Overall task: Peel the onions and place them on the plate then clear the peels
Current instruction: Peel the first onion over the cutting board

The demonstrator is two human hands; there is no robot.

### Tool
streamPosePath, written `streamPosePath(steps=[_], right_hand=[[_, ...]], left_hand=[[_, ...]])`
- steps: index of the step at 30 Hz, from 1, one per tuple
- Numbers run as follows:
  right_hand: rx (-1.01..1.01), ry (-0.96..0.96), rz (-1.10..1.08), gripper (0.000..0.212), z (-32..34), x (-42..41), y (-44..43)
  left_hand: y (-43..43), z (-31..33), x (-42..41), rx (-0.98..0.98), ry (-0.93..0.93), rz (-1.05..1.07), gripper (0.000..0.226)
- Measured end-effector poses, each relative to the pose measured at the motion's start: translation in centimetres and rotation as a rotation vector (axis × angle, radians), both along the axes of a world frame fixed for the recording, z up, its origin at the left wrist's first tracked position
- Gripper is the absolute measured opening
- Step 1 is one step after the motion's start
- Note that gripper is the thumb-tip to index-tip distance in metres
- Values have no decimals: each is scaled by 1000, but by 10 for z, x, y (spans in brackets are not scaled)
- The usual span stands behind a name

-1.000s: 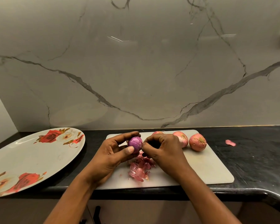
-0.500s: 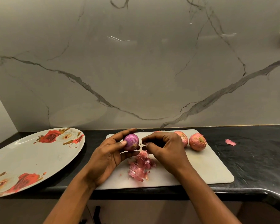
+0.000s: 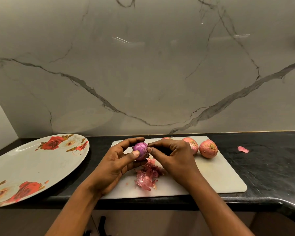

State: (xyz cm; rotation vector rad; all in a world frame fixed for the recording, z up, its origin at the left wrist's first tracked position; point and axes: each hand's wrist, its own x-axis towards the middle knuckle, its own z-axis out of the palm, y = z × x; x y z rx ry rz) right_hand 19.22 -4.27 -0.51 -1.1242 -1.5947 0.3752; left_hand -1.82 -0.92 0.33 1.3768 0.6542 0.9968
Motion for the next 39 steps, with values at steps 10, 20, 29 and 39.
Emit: streamPosePath(steps=[10, 20, 29, 39], right_hand=[[-72, 6, -23, 8, 0, -2, 2], [-43, 45, 7, 25, 1, -3, -3], [-41, -26, -3, 9, 0, -2, 3], [-81, 26, -90, 10, -2, 0, 2]], left_hand=[[5, -1, 2, -90, -132, 65, 41], [2, -2, 1, 0, -33, 54, 47], [1, -2, 1, 14, -11, 36, 52], [3, -2, 0, -4, -43, 89, 43]])
